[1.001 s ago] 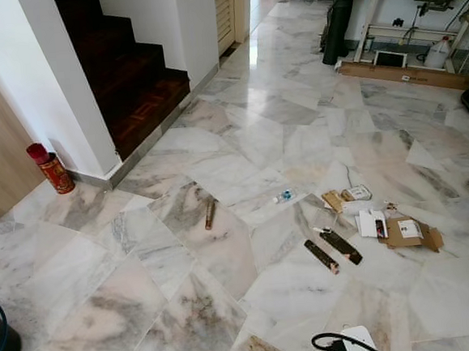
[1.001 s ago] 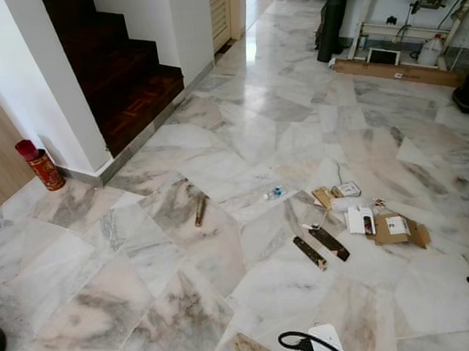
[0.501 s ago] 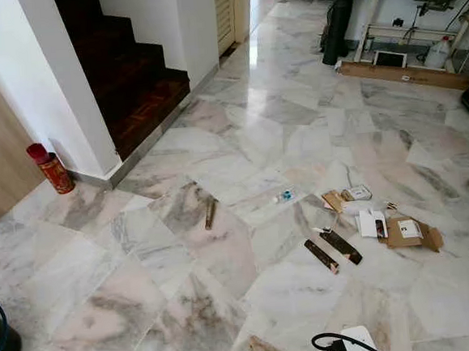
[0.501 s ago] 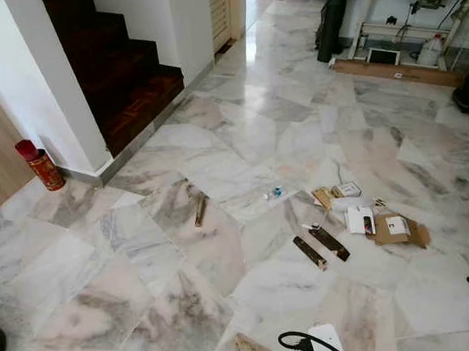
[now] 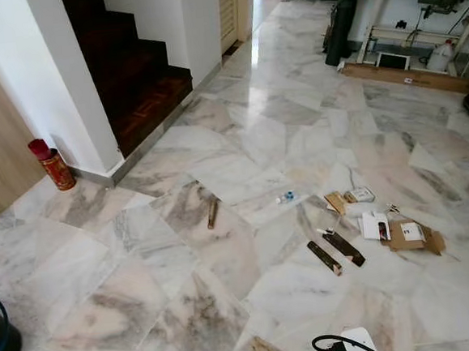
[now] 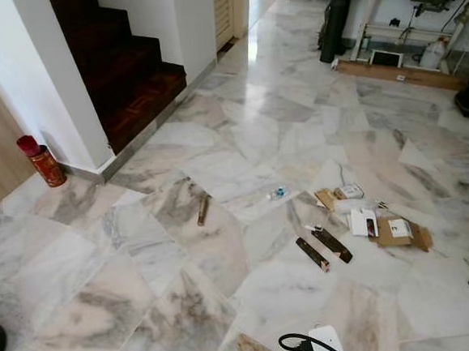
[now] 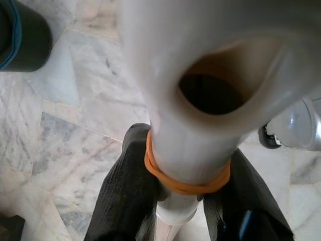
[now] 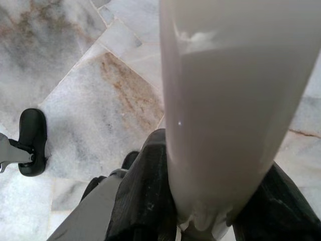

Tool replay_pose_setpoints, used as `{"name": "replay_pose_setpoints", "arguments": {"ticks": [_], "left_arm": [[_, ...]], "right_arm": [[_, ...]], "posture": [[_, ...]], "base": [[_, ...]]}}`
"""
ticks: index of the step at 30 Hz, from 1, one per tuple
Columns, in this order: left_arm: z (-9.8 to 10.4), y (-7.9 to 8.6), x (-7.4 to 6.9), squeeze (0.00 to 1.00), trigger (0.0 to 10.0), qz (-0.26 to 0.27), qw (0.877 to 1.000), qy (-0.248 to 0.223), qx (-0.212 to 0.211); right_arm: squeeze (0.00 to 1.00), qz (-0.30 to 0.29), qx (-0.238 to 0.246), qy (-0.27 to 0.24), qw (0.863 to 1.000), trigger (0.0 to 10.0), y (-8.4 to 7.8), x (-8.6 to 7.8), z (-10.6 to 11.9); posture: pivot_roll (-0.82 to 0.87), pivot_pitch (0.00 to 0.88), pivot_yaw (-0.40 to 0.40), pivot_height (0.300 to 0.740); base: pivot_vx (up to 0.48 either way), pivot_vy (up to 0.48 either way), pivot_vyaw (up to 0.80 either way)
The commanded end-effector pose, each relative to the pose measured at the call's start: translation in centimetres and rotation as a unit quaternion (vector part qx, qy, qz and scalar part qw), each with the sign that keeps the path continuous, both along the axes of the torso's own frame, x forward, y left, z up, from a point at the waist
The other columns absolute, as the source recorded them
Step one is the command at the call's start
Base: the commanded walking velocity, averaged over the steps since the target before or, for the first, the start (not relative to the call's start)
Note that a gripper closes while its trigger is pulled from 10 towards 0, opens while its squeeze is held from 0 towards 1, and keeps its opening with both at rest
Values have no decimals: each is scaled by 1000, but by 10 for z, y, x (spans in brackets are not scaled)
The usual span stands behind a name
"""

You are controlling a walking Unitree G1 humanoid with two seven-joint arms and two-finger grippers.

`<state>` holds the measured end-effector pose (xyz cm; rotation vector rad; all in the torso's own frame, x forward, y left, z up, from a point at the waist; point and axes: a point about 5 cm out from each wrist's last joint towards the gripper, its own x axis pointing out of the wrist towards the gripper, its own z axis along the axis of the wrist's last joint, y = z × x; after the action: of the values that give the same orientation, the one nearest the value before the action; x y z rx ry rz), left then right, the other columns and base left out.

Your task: Sweep floor

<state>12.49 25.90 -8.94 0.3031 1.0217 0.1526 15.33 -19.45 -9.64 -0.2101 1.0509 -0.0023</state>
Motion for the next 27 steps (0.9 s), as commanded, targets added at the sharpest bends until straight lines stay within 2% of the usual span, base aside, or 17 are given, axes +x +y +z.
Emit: {"name": "replay_pose_setpoints", "arguments": {"ticks": [1, 4, 7, 10, 16, 25, 27], "left_arm": [[2, -67, 51, 0, 10000, 33, 993, -34, -111], [3, -69, 52, 0, 10000, 32, 993, -36, -112], [4, -81, 57, 0, 10000, 27, 992, -39, -116], [2, -70, 51, 0, 10000, 31, 993, -36, -113], [2, -66, 49, 0, 10000, 32, 992, -36, -114], [2, -64, 49, 0, 10000, 27, 992, -37, -113], [2, -64, 49, 0, 10000, 27, 993, -37, -113]], "right_arm": [[0, -107, 131, -66, 983, 10000, 16, 32, 13], [0, -108, 132, -66, 983, 10000, 18, 33, 13], [0, -107, 133, -63, 983, 10000, 20, 33, 12], [0, -109, 134, -64, 983, 10000, 20, 33, 13], [0, -107, 133, -68, 983, 10000, 18, 35, 14], [0, -110, 127, -72, 983, 10000, 5, 33, 15], [0, -110, 128, -74, 983, 10000, 6, 35, 15]], "posture": [[82, 58, -76, 740], [82, 58, -76, 740], [82, 57, -76, 740], [84, 54, -75, 740], [84, 47, -74, 740], [85, 44, -71, 740], [85, 44, -71, 740]], "base": [[0, 349, 0], [0, 389, 0], [0, 433, -144], [0, 434, -733], [0, 402, -595], [0, 0, 0], [0, 0, 0]]}}
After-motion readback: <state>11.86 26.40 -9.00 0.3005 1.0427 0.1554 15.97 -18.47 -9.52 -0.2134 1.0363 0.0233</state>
